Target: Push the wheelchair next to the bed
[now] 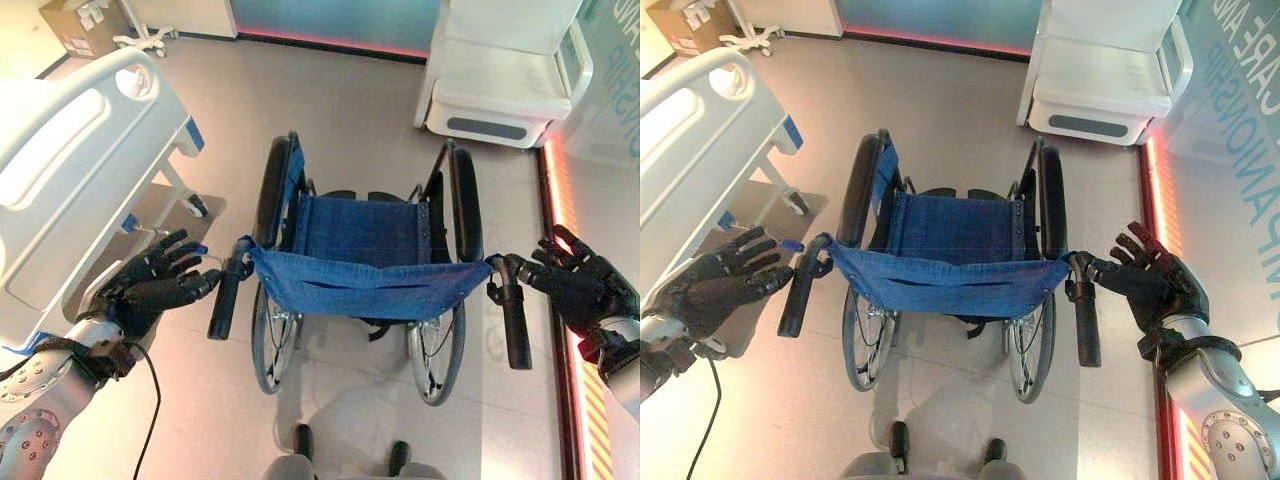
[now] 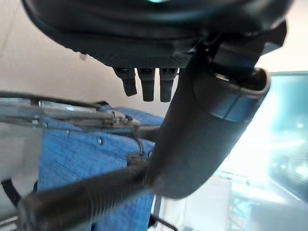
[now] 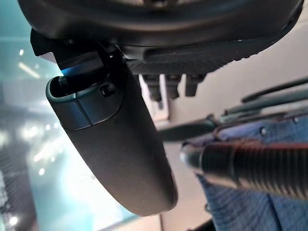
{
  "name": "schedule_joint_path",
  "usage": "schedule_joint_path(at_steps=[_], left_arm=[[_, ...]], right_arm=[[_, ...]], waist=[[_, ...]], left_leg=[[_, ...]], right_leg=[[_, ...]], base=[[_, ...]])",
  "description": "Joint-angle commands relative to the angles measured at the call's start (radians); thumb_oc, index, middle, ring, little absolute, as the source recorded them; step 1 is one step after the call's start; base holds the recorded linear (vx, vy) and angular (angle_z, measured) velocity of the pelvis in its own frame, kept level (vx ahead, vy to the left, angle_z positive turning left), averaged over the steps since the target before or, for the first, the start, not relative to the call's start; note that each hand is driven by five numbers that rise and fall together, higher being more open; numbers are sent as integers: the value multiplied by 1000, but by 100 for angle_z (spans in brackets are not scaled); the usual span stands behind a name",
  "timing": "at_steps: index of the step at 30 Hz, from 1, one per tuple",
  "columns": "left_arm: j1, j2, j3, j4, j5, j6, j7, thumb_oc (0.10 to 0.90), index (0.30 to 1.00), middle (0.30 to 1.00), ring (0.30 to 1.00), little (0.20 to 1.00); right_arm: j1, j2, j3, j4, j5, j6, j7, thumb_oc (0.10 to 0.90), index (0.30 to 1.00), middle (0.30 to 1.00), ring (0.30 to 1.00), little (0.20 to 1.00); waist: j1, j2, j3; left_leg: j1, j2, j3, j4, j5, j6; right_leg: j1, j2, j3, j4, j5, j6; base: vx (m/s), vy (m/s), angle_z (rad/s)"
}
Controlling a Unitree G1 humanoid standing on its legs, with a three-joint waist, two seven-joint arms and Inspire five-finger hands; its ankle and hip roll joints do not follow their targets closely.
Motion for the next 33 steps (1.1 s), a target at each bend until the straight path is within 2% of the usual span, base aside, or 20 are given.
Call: schedule_joint_path(at_steps=[1, 3, 4, 7, 10, 14, 17, 21, 23, 27, 33], left_arm=[[-23, 120, 139, -39, -98, -77, -27, 800, 900, 900, 900, 900], [-23, 120, 138, -41, -104, -75, -25, 800, 900, 900, 900, 900], [-26, 112, 110, -75, -197, -51, -35, 800, 900, 900, 900, 900], [-22, 101, 86, -112, -266, -38, -8, 800, 900, 900, 900, 900], [-9, 103, 76, -125, -250, -33, 10, 800, 900, 900, 900, 900], [26, 113, 83, -131, -248, -13, 5, 800, 900, 900, 900, 900], [45, 120, 80, -139, -278, 8, -13, 800, 900, 900, 900, 900], [46, 127, 47, -142, -305, 11, -12, 800, 900, 900, 900, 900], [50, 127, 37, -143, -307, 21, -7, 800, 900, 900, 900, 900], [77, 149, 50, -141, -217, 23, 11, 800, 900, 900, 900, 900], [128, 219, 139, -102, -134, 37, -32, 800, 900, 900, 900, 900]], right_arm=[[-57, -92, -44, -64, 51, -135, 47, 800, 900, 900, 900, 900], [-56, -92, -44, -66, 53, -135, 47, 800, 900, 900, 900, 900], [-46, -94, -32, -82, 62, -114, 56, 800, 900, 900, 900, 900], [-22, -94, -28, -96, 40, -109, 51, 800, 900, 900, 900, 900], [-9, -98, -23, -92, -10, -94, 24, 800, 900, 900, 900, 900], [32, -122, -36, -88, 0, -56, 21, 800, 900, 900, 900, 900], [48, -132, -26, -91, 43, -52, 49, 800, 900, 900, 900, 900], [50, -137, 9, -84, 22, -62, 48, 800, 900, 900, 900, 900], [60, -137, 16, -78, -18, -63, 42, 800, 900, 900, 900, 900], [83, -166, -4, -67, -71, -59, 20, 800, 900, 900, 900, 900], [102, -232, -53, -54, -103, -18, -8, 800, 900, 900, 900, 900]], waist=[[-7, 1, -54], [-7, 1, -55], [-6, 1, -55], [-5, 2, -53], [-3, 2, -44], [-8, 2, -36], [-10, 4, -28], [-13, 8, -23], [-16, 9, -23], [-19, 11, -20], [-20, 14, -15]], left_leg=[[-3, 20, 56, 7, -41, -30], [-4, 20, 56, 7, -41, -30], [-6, 20, 57, 7, -40, -31], [-10, 20, 58, 9, -39, -32], [-16, 20, 58, 12, -36, -33], [-20, 18, 58, 10, -34, -31], [-23, 17, 60, 12, -30, -30], [-27, 17, 62, 12, -28, -30], [-27, 17, 65, 13, -28, -30], [-28, 17, 70, 15, -27, -30], [-27, 16, 67, 15, -24, -32]], right_leg=[[-52, 17, 3, 11, 32, -14], [-52, 17, 3, 11, 32, -14], [-52, 15, -2, 12, 32, -13], [-55, 15, -5, 12, 33, -12], [-61, 15, -4, 13, 36, -10], [-65, 16, 0, 12, 37, -9], [-68, 15, 2, 13, 39, -9], [-73, 14, 2, 13, 42, -8], [-73, 13, 2, 14, 42, -7], [-75, 13, 3, 15, 43, -6], [-74, 15, 7, 13, 44, -6]], base=[[0, 0, 0], [0, 0, 0], [0, 0, 0], [0, 0, 0], [0, 0, 0], [0, 0, 0], [0, 0, 0], [0, 0, 0], [0, 0, 0], [0, 0, 0], [0, 0, 0]])
